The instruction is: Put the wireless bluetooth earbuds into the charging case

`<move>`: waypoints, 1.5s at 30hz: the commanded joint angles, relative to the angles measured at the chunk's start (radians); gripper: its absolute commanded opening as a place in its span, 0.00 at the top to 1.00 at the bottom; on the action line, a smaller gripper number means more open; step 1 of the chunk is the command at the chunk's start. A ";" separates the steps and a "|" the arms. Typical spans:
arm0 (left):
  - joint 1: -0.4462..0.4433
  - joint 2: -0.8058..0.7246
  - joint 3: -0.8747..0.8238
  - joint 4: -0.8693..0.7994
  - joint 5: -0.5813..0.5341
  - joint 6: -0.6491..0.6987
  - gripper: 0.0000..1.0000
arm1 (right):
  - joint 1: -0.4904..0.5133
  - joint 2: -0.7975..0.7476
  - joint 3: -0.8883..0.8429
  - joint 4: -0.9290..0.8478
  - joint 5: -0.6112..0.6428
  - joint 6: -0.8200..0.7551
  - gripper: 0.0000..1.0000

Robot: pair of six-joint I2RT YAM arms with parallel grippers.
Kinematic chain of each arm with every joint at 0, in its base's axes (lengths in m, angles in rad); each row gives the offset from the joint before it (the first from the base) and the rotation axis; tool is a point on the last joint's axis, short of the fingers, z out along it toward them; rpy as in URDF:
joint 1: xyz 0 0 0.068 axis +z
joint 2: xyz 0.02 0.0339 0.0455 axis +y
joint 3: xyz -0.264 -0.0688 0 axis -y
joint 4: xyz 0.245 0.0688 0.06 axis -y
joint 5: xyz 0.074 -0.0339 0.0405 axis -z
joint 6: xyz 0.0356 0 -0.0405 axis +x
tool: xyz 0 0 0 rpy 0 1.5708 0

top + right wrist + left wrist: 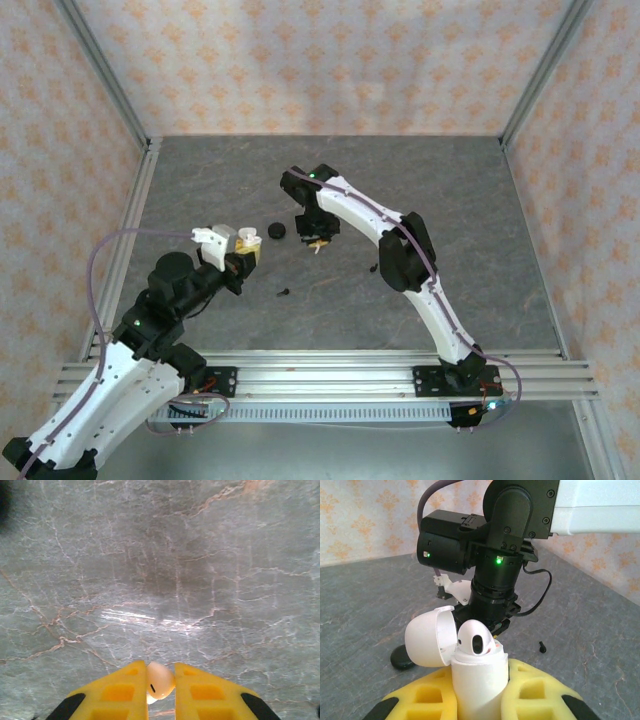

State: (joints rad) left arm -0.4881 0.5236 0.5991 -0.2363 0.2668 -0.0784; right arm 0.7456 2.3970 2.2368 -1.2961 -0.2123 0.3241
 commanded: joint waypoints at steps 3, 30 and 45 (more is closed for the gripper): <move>0.011 0.039 0.005 0.131 0.042 -0.010 1.00 | 0.007 -0.126 0.034 -0.062 0.133 -0.074 0.84; 0.008 0.354 0.323 0.362 0.315 -0.142 1.00 | 0.028 -0.937 -0.408 0.643 -0.038 -0.328 0.88; -0.024 0.376 0.377 0.363 0.356 -0.215 1.00 | 0.036 -1.092 -0.568 0.879 -0.215 -0.384 0.88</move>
State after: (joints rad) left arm -0.5007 0.9043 0.9348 0.0917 0.5888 -0.2687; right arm 0.7738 1.3201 1.6749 -0.4870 -0.3733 -0.0338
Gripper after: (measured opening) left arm 0.175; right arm 0.120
